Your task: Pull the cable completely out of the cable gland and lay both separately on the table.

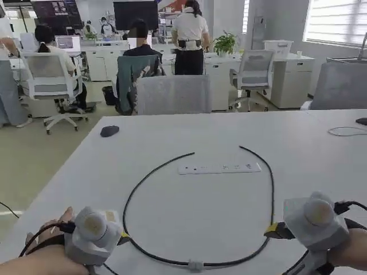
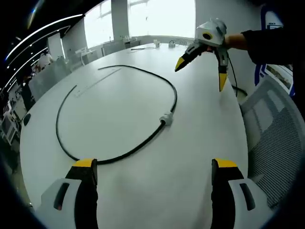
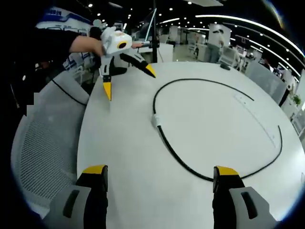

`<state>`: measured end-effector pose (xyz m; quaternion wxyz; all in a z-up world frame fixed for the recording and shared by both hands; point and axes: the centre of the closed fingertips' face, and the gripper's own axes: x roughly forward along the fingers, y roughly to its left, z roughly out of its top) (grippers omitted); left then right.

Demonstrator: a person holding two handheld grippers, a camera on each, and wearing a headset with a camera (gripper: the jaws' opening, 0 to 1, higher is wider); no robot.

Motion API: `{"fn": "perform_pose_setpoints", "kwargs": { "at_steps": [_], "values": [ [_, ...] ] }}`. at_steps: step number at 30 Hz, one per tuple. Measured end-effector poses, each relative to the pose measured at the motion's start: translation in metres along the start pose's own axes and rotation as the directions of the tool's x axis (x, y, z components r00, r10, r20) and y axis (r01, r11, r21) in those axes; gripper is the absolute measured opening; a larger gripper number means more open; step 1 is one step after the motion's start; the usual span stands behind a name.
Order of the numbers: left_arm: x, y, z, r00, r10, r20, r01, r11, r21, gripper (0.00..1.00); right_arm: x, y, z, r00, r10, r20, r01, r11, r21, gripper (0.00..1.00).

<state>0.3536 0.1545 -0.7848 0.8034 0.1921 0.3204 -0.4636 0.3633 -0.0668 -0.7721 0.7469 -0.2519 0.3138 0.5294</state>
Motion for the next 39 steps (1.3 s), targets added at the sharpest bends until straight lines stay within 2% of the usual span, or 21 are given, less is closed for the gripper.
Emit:
{"fn": "perform_pose_setpoints", "kwargs": {
  "at_steps": [7, 14, 19, 21, 26, 29, 34, 39],
  "values": [
    [-0.002, 0.006, -0.005, 0.9999, 0.009, -0.007, -0.009, 1.0, -0.006, 1.0, -0.001, -0.003, -0.001, 1.0, 0.002, 0.002, -0.002, 1.0, 0.016, 0.99],
    [-0.001, 0.009, -0.005, 0.9999, 0.015, -0.008, -0.015, 1.0, -0.005, 1.0, 0.001, -0.003, -0.001, 0.9999, 0.013, 0.003, -0.013, 1.0, 0.028, 0.99],
    [0.002, 0.005, -0.017, 0.9991, 0.009, -0.042, -0.009, 1.0, 0.009, 1.0, 0.002, -0.004, 0.0, 0.9999, 0.013, 0.003, -0.013, 1.0, 0.027, 0.99],
    [0.002, 0.004, -0.018, 0.9988, 0.008, -0.048, -0.008, 1.0, 0.013, 1.0, 0.002, -0.004, 0.0, 0.9999, 0.011, 0.002, -0.011, 1.0, 0.021, 0.99],
    [0.002, 0.008, -0.011, 0.9997, 0.015, -0.022, -0.014, 1.0, 0.007, 0.99, 0.005, -0.003, -0.003, 0.9998, 0.02, -0.01, -0.02, 1.0, 0.019, 0.99],
    [0.002, 0.011, -0.008, 0.9995, 0.022, -0.021, -0.022, 0.999, 0.032, 0.99, 0.007, 0.0, -0.005, 0.9992, 0.035, -0.019, -0.035, 0.999, 0.011, 0.99],
    [0.003, 0.019, 0.001, 0.9994, 0.025, 0.022, -0.025, 1.0, -0.004, 0.99, 0.01, -0.002, -0.008, 0.9985, 0.045, -0.033, -0.044, 0.999, 0.011, 0.99],
    [0.005, 0.023, 0.002, 0.9995, 0.021, 0.025, -0.021, 1.0, -0.005, 0.99, 0.013, -0.004, -0.009, 0.9977, 0.055, -0.04, -0.054, 0.999, 0.005, 0.99]
  ]
}}
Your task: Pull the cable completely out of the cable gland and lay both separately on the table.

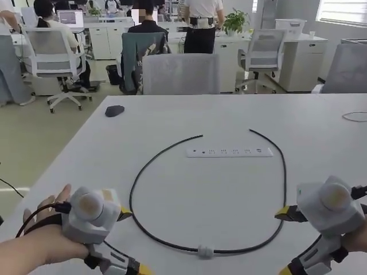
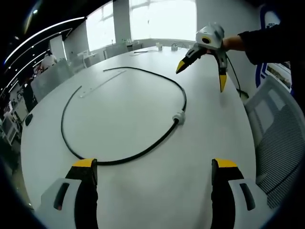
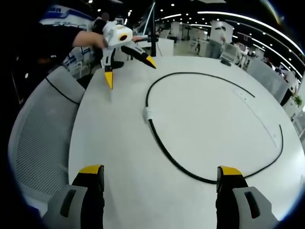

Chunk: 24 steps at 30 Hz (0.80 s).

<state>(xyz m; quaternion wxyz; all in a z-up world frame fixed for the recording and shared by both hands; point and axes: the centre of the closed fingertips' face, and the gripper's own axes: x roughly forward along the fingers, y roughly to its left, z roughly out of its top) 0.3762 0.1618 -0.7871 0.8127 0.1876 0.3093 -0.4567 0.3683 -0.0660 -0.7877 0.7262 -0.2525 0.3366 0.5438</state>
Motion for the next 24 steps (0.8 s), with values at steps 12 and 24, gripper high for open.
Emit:
{"fn": "perform_pose_setpoints", "kwargs": {
  "at_steps": [12, 24],
  "values": [
    [0.009, 0.0, 0.011, 0.9994, -0.025, 0.026, 0.025, 1.0, -0.002, 0.99, 0.011, 0.003, 0.015, 0.9992, 0.03, 0.025, -0.03, 0.999, -0.025, 0.99],
    [0.014, -0.006, 0.014, 0.9986, -0.046, 0.025, 0.046, 0.999, 0.016, 0.99, 0.019, 0.005, 0.025, 0.9982, 0.041, 0.044, -0.039, 0.999, -0.035, 0.99]
  ]
}}
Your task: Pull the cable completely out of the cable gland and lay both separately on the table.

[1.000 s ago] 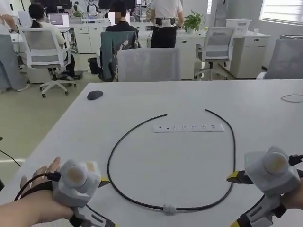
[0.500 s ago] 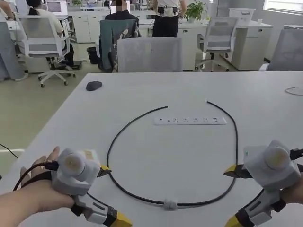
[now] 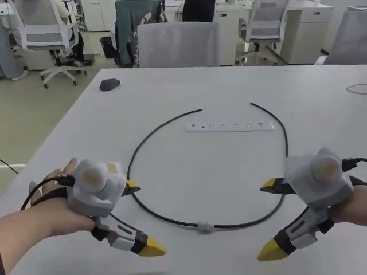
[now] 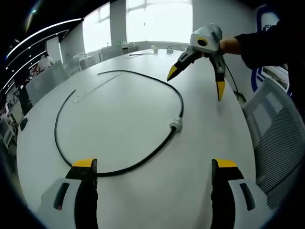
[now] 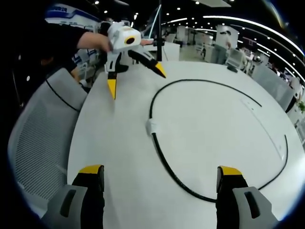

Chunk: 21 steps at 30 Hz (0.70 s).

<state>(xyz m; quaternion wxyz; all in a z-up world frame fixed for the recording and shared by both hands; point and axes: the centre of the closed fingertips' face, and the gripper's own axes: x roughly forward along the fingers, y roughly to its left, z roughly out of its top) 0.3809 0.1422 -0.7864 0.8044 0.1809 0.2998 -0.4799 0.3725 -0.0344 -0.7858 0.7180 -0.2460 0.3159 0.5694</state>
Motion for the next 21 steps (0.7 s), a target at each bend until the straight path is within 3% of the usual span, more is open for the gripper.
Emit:
{"fn": "perform_pose_setpoints", "kwargs": {
  "at_steps": [3, 4, 8, 11, 16, 21],
  "values": [
    [0.001, 0.0, 0.0, 1.0, -0.001, -0.001, 0.001, 1.0, 0.007, 0.99, 0.001, 0.0, 0.007, 0.9996, 0.004, 0.029, -0.005, 1.0, 0.022, 0.99],
    [0.002, 0.001, -0.004, 0.9998, 0.005, -0.02, -0.004, 0.999, 0.039, 0.99, 0.001, 0.0, 0.009, 0.9994, 0.004, 0.034, -0.005, 1.0, 0.023, 0.99],
    [0.006, -0.003, -0.007, 0.9994, -0.015, -0.032, 0.016, 1.0, 0.025, 0.99, 0.006, 0.003, 0.015, 0.9988, 0.014, 0.046, -0.015, 1.0, 0.014, 0.98],
    [0.008, -0.004, -0.003, 0.9996, -0.02, -0.019, 0.02, 1.0, 0.017, 0.99, 0.01, 0.01, 0.019, 0.9968, 0.046, 0.066, -0.045, 0.999, -0.015, 0.89],
    [0.013, -0.008, -0.001, 0.9993, -0.035, -0.016, 0.035, 0.999, 0.023, 0.99, 0.02, 0.013, 0.023, 0.9956, 0.06, 0.072, -0.058, 0.998, -0.025, 0.76],
    [0.021, -0.009, 0.005, 0.9996, -0.027, -0.004, 0.027, 0.999, 0.039, 0.99, 0.042, 0.015, 0.029, 0.9958, 0.057, 0.072, -0.056, 0.998, -0.014, 0.62]
  ]
}}
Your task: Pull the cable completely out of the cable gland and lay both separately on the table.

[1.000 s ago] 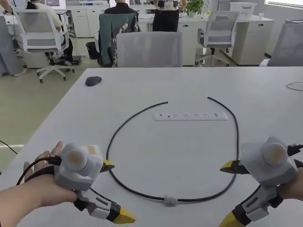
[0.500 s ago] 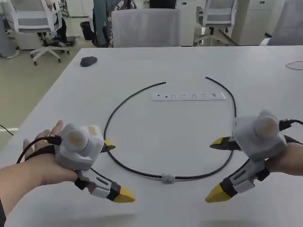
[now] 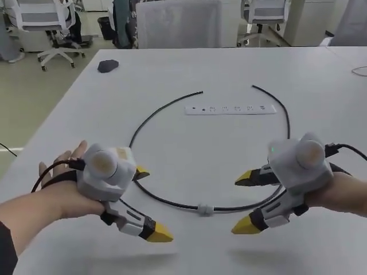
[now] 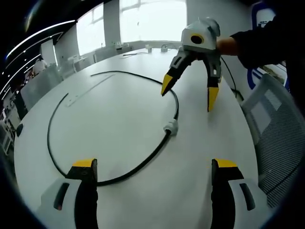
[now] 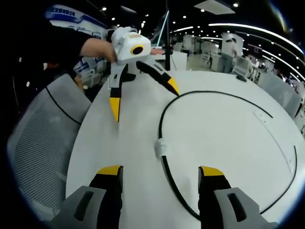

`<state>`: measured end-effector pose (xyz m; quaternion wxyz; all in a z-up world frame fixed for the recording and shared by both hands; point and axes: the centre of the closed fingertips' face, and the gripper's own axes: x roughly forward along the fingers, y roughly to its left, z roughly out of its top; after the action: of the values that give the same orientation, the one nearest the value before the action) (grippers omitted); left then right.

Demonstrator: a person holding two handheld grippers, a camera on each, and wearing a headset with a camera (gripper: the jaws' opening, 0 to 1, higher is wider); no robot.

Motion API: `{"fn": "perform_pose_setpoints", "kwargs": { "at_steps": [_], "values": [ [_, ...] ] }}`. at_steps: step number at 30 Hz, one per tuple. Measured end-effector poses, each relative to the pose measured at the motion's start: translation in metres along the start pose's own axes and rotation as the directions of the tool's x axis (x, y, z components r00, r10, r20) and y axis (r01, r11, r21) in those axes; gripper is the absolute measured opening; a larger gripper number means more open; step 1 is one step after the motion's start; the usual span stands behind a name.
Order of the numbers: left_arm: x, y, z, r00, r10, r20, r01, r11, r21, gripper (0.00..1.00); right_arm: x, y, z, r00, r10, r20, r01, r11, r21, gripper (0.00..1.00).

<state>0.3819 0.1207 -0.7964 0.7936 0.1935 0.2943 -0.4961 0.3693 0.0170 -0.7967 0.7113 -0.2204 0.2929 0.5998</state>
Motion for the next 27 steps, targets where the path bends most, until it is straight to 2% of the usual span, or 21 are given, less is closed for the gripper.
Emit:
{"fn": "perform_pose_setpoints", "kwargs": {
  "at_steps": [2, 5, 7, 9, 10, 11, 13, 15, 17, 18, 20, 23, 27],
  "values": [
    [0.003, -0.001, 0.002, 1.0, 0.002, 0.004, -0.002, 1.0, 0.001, 0.99, 0.007, 0.001, -0.001, 1.0, 0.008, -0.002, -0.008, 1.0, 0.005, 0.6],
    [0.007, -0.008, 0.009, 0.9995, -0.022, 0.025, 0.023, 0.999, -0.023, 0.99, 0.016, 0.002, 0.005, 0.9997, 0.01, 0.021, -0.01, 1.0, 0.0, 0.48],
    [0.01, -0.011, 0.011, 0.999, -0.032, 0.033, 0.033, 0.999, -0.027, 0.99, 0.021, 0.0, 0.006, 0.9997, 0.001, 0.026, -0.001, 1.0, -0.005, 0.46],
    [0.013, -0.012, 0.013, 0.999, -0.028, 0.035, 0.028, 0.999, -0.016, 0.96, 0.027, 0.002, 0.009, 0.9992, 0.018, 0.035, -0.019, 1.0, 0.007, 0.43],
    [0.014, -0.011, 0.016, 0.9987, -0.022, 0.045, 0.023, 1.0, -0.018, 0.95, 0.03, 0.002, 0.009, 0.9992, 0.019, 0.036, -0.019, 1.0, 0.008, 0.4],
    [0.015, -0.008, 0.025, 0.9954, -0.001, 0.095, 0.006, 0.998, -0.056, 0.94, 0.032, 0.002, 0.009, 0.9992, 0.016, 0.038, -0.016, 1.0, 0.0, 0.38],
    [0.014, 0.0, 0.027, 0.9949, 0.031, 0.096, -0.028, 0.999, -0.031, 0.91, 0.037, -0.001, 0.008, 0.9993, 0.003, 0.037, -0.003, 1.0, -0.003, 0.34],
    [0.014, 0.001, 0.032, 0.9929, 0.032, 0.115, -0.026, 0.998, -0.054, 0.87, 0.04, -0.002, 0.009, 0.9988, 0.0, 0.049, 0.0, 1.0, 0.008, 0.33],
    [0.015, -0.004, 0.041, 0.9877, 0.005, 0.156, 0.014, 0.993, -0.121, 0.87, 0.043, -0.001, 0.008, 0.9985, -0.004, 0.054, 0.003, 1.0, 0.01, 0.32],
    [0.014, -0.002, 0.044, 0.9869, 0.011, 0.161, 0.007, 0.994, -0.109, 0.88, 0.044, -0.001, 0.007, 0.9987, -0.008, 0.051, 0.008, 1.0, 0.0, 0.32],
    [0.014, -0.001, 0.042, 0.9883, 0.018, 0.151, -0.008, 0.997, -0.072, 0.87, 0.043, -0.002, 0.008, 0.9984, -0.011, 0.056, 0.011, 1.0, -0.017, 0.28],
    [0.016, -0.003, 0.037, 0.9905, 0.001, 0.138, 0.011, 0.996, -0.087, 0.86, 0.042, -0.004, 0.008, 0.9985, -0.015, 0.052, 0.018, 0.999, -0.041, 0.23],
    [0.018, -0.006, 0.033, 0.9922, -0.008, 0.124, 0.018, 0.997, -0.079, 0.85, 0.043, -0.002, 0.008, 0.9983, -0.011, 0.058, 0.015, 0.998, -0.062, 0.16]
  ]
}}
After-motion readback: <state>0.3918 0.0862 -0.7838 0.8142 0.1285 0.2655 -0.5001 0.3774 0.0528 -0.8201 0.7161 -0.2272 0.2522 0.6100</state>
